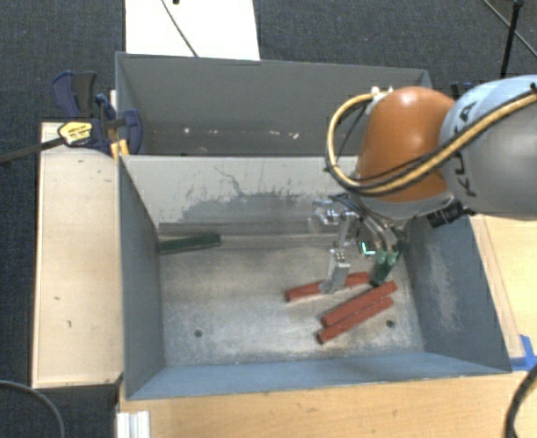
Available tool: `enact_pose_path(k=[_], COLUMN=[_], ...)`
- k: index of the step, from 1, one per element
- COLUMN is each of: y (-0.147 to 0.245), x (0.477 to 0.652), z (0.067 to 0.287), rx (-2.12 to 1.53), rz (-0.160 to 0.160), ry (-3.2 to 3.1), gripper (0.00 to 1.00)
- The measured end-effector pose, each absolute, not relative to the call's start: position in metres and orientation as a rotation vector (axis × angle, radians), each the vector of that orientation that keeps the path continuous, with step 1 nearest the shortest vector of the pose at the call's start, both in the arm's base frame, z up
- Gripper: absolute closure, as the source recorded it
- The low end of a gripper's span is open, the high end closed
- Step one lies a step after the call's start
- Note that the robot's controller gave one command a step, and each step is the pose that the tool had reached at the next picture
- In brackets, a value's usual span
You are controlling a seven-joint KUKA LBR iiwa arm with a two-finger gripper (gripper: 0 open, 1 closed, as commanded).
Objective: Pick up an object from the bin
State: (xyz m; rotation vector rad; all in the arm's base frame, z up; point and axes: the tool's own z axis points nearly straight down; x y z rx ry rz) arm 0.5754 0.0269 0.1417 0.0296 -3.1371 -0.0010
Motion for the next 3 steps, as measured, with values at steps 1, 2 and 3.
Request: enact_pose_path(k=[1,2,3], y=[0.048,0.047,0.017], x=[0.564,0.566,0.586], z=[0.068,0.071,0.188], rx=[0.268,0.262,0.225], rz=[-0.002,-0.002,0.001], ry=[-3.127,-3.133,-3.146], gripper=[0.0,1.0,1.0])
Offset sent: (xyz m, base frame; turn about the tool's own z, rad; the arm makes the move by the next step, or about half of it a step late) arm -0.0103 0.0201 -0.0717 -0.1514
